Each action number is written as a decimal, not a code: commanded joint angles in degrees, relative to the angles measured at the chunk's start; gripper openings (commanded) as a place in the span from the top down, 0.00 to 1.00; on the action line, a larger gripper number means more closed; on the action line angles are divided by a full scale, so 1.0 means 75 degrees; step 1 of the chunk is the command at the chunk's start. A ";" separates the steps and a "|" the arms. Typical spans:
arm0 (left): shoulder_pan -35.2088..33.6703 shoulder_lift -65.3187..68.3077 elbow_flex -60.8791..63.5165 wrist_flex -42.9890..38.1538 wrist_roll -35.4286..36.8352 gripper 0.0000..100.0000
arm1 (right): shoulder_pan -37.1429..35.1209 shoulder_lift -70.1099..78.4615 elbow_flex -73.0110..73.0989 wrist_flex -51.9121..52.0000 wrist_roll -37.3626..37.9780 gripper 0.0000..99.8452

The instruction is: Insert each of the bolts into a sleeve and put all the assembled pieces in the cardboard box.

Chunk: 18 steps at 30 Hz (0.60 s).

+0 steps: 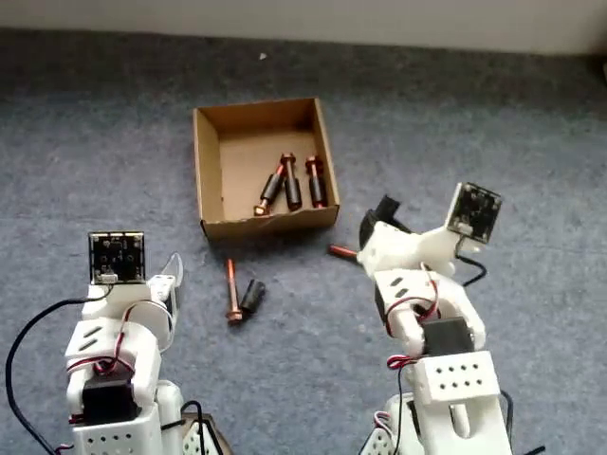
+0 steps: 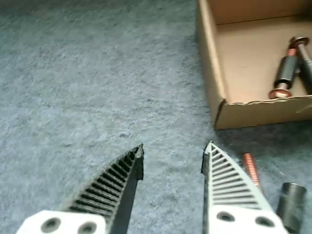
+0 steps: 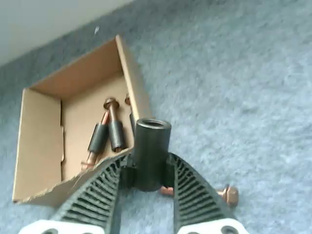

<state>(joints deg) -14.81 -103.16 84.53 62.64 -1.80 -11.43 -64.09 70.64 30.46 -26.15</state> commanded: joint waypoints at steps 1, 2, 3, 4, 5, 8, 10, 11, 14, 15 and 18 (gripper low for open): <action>0.1459 0.0018 -0.0803 -0.0129 -0.0047 0.78 | 0.1096 -0.0604 0.0381 -0.1330 0.0023 1.00; 0.1811 0.0018 -0.0897 -0.0129 -0.0047 0.78 | 0.1354 -0.0674 0.0545 -0.1612 -0.0059 1.00; 0.2104 0.0018 -0.0979 -0.0129 -0.0047 0.78 | 0.1565 -0.0709 0.0662 -0.1858 -0.0258 1.00; 0.2397 0.0018 -0.1061 -0.0129 -0.0035 0.78 | 0.1776 -0.0744 0.0756 -0.2034 -0.0527 1.00; 0.2643 0.0029 -0.1155 -0.0129 -0.0035 0.78 | 0.1963 -0.0756 0.0791 -0.2163 -0.0738 1.00; 0.3300 0.0463 -0.1471 -0.0141 -0.0035 0.78 | 0.2444 -0.0768 0.0803 -0.2233 -0.1114 1.00; 0.3663 0.1143 -0.1799 -0.0176 -0.0059 0.78 | 0.2632 -0.0791 0.0803 -0.2233 -0.1242 1.00; 0.3874 0.1565 -0.2034 -0.0176 -0.0070 0.78 | 0.2714 -0.0791 0.0803 -0.2233 -0.1336 1.00; 0.4566 0.3018 -0.2936 -0.0176 -0.0492 0.78 | 0.2960 -0.0791 0.0803 -0.2233 -0.1536 1.00; 0.4812 0.3534 -0.3253 -0.0176 -0.0668 0.78 | 0.3042 -0.0791 0.0803 -0.2233 -0.1582 1.00; 0.5421 0.4964 -0.4308 -0.0188 -0.1219 0.78 | 0.3276 -0.0791 0.0803 -0.2233 -0.1676 1.00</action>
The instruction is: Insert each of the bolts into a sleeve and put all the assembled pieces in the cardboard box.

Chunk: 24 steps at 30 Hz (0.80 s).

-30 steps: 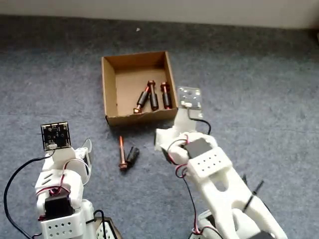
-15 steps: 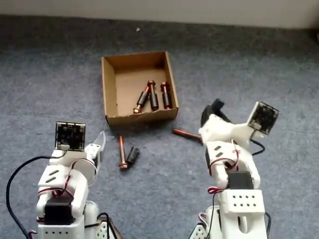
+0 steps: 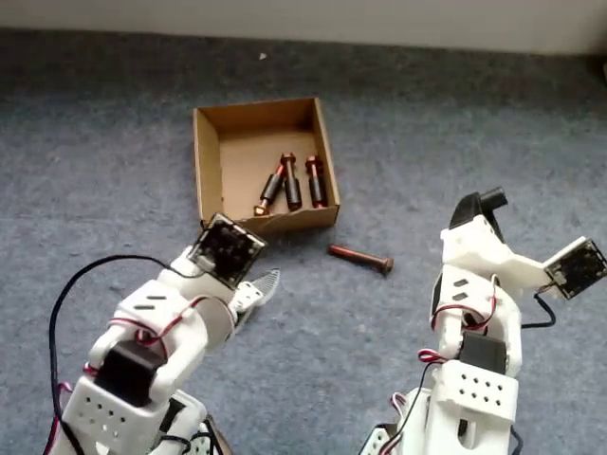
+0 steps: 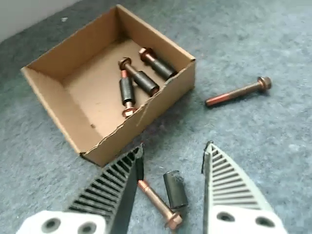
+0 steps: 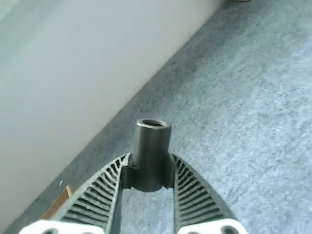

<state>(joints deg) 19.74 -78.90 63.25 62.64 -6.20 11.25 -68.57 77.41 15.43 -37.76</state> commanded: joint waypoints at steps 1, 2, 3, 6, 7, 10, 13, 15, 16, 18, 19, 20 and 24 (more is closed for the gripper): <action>0.0990 0.2186 -0.1799 -0.0188 -0.0821 0.78 | 0.0264 -0.0193 -0.0100 -0.0229 -0.0129 1.00; 0.1131 0.2643 -0.2139 -0.0188 -0.0996 0.78 | 0.0264 -0.0193 -0.0100 -0.0229 -0.0129 1.00; 0.1260 0.3077 -0.2456 -0.0188 -0.1125 0.78 | 0.0264 -0.0193 -0.0100 -0.0229 -0.0129 1.00; 0.1553 0.4355 -0.3335 -0.0188 -0.1360 0.78 | 0.0311 -0.0193 -0.0100 -0.0229 -0.0176 1.00; 0.1635 0.4765 -0.3593 -0.0211 -0.1465 0.78 | 0.0358 -0.0193 -0.0100 -0.0229 -0.0176 1.00; 0.1858 0.5914 -0.4132 -0.0539 -0.1958 0.78 | 0.0510 -0.0193 -0.0100 -0.0229 -0.0340 1.00; 0.2081 0.6933 -0.4413 -0.0938 -0.2450 0.78 | 0.0639 -0.0193 -0.0100 -0.0229 -0.0445 1.00; 0.2256 0.7543 -0.4554 -0.1137 -0.2778 0.78 | 0.0697 -0.0193 -0.0100 -0.0229 -0.0445 1.00; 0.2350 0.7812 -0.4612 -0.1254 -0.2954 0.78 | 0.0721 -0.0193 -0.0100 -0.0229 -0.0445 1.00; 0.2538 0.8281 -0.4659 -0.1536 -0.3247 0.78 | 0.0721 -0.0193 -0.0100 -0.0229 -0.0445 1.00; 0.2608 0.8504 -0.4659 -0.1723 -0.3376 0.78 | 0.0721 -0.0193 -0.0100 -0.0229 -0.0445 1.00; 0.2667 0.8738 -0.4659 -0.1969 -0.3481 0.78 | 0.0721 -0.0193 -0.0100 -0.0229 -0.0445 1.00; 0.2725 0.9618 -0.4870 -0.2755 -0.3739 0.78 | 0.0721 -0.0193 -0.0100 -0.0229 -0.0434 1.00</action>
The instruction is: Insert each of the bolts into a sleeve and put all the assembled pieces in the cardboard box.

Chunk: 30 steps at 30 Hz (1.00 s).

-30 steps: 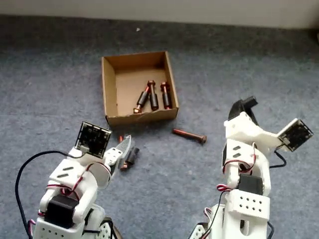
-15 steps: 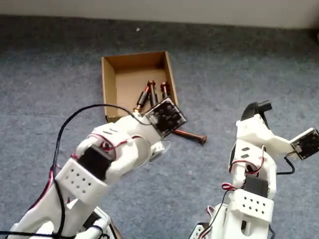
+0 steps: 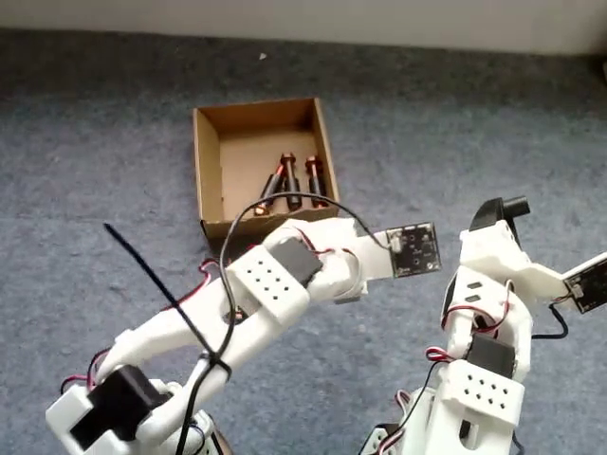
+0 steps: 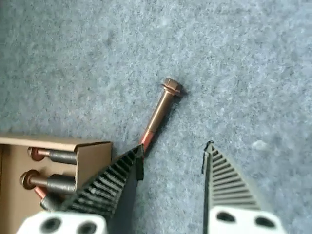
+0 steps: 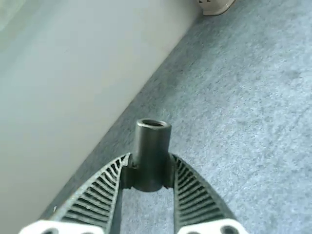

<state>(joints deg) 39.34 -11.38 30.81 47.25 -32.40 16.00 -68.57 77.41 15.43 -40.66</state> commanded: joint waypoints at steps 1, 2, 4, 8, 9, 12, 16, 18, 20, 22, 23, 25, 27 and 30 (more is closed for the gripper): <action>0.0111 0.0885 -0.0744 -0.0692 -0.0281 0.78 | 0.0088 -0.0193 -0.0100 -0.0229 -0.0047 1.00; 0.0100 0.1178 -0.0979 -0.0668 -0.0281 0.78 | 0.0088 -0.0193 -0.0100 -0.0229 -0.0047 1.00; 0.0088 0.1776 -0.1588 -0.0481 -0.0281 0.78 | 0.0088 -0.0193 -0.0100 -0.0229 -0.0047 1.00; 0.0111 0.2971 -0.2784 0.0012 -0.0293 0.78 | 0.0076 -0.0193 -0.0100 -0.0229 -0.0035 1.00; 0.0111 0.3253 -0.3030 0.0094 -0.0363 0.78 | 0.0076 -0.0193 -0.0100 -0.0229 -0.0035 1.00; 0.0088 0.4050 -0.3698 0.0352 -0.0809 0.78 | 0.0076 -0.0193 -0.0100 -0.0229 -0.0012 1.00; 0.0053 0.4999 -0.4519 0.0762 -0.0938 0.78 | 0.0076 -0.0193 -0.0100 -0.0229 -0.0012 1.00; 0.0053 0.5398 -0.4882 0.0926 -0.0938 0.78 | 0.0076 -0.0193 -0.0100 -0.0229 -0.0012 1.00; 0.0053 0.5726 -0.5199 0.0949 -0.0938 0.78 | 0.0076 -0.0193 -0.0100 -0.0229 -0.0012 1.00; 0.0006 0.5949 -0.5386 0.0961 -0.0926 0.78 | 0.0088 -0.0193 -0.0100 -0.0229 -0.0012 1.00; -0.0041 0.6007 -0.5468 0.1020 -0.0914 0.78 | 0.0088 -0.0205 -0.0100 -0.0229 -0.0012 1.00; -0.0123 0.5972 -0.5550 0.1137 -0.0891 0.78 | 0.0088 -0.0205 -0.0100 -0.0229 -0.0012 1.00; -0.0193 0.5937 -0.5527 0.1149 -0.0891 0.78 | 0.0088 -0.0205 -0.0100 -0.0229 -0.0012 1.00; -0.0193 0.5984 -0.5527 0.1125 -0.0891 0.78 | 0.0088 -0.0205 -0.0100 -0.0229 -0.0012 1.00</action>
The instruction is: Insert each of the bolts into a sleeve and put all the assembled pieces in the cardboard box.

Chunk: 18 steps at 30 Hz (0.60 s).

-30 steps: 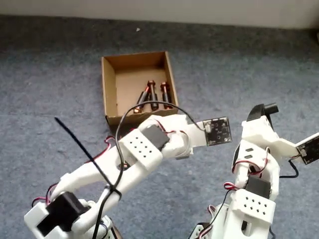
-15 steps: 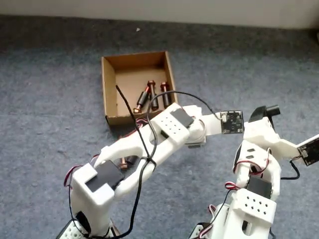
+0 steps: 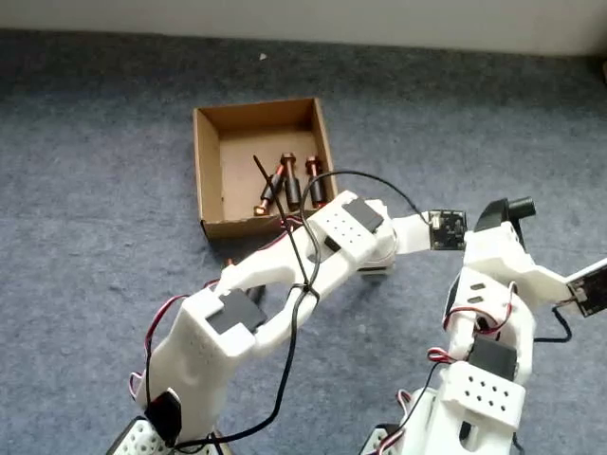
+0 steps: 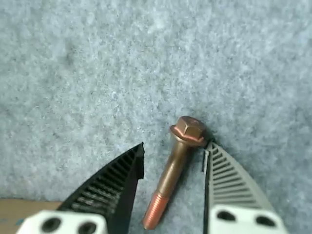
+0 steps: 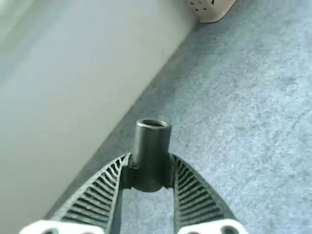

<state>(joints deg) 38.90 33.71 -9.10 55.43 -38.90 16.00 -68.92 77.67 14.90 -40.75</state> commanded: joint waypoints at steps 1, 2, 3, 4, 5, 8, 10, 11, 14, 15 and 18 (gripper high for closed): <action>-0.0123 -0.0029 -0.0217 0.0035 -0.0023 0.78 | 0.0088 -0.0158 -0.0135 -0.0158 0.0000 1.00; -0.0123 -0.0029 -0.0229 0.0035 -0.0023 0.78 | 0.0088 -0.0158 -0.0135 -0.0158 0.0000 1.00; -0.0123 -0.0018 -0.0240 0.0023 -0.0023 0.78 | 0.0088 -0.0158 -0.0135 -0.0158 0.0000 1.00; -0.0123 -0.0018 -0.0240 0.0023 -0.0023 0.78 | 0.0088 -0.0158 -0.0135 -0.0158 0.0000 1.00; -0.0123 -0.0018 -0.0240 0.0023 -0.0023 0.78 | 0.0088 -0.0158 -0.0135 -0.0158 0.0000 1.00; -0.0111 -0.0018 -0.0193 0.0023 -0.0023 0.82 | 0.0088 -0.0158 -0.0135 -0.0158 0.0000 1.00; -0.0111 -0.0018 -0.0193 0.0023 -0.0023 0.88 | 0.0088 -0.0158 -0.0135 -0.0158 0.0000 1.00; -0.0111 -0.0006 -0.0193 0.0023 -0.0023 0.91 | 0.0088 -0.0158 -0.0135 -0.0158 0.0000 1.00; -0.0111 0.0158 -0.0252 0.0047 -0.0023 0.98 | 0.0088 -0.0158 -0.0135 -0.0158 0.0012 1.00; -0.0111 0.0205 -0.0252 0.0047 -0.0023 0.99 | 0.0088 -0.0158 -0.0135 -0.0158 0.0012 1.00; -0.0135 0.0205 -0.0252 0.0059 -0.0023 0.99 | 0.0088 -0.0158 -0.0135 -0.0158 0.0012 1.00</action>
<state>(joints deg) 38.64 35.56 -9.27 55.52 -38.90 16.09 -68.92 77.67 14.90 -40.75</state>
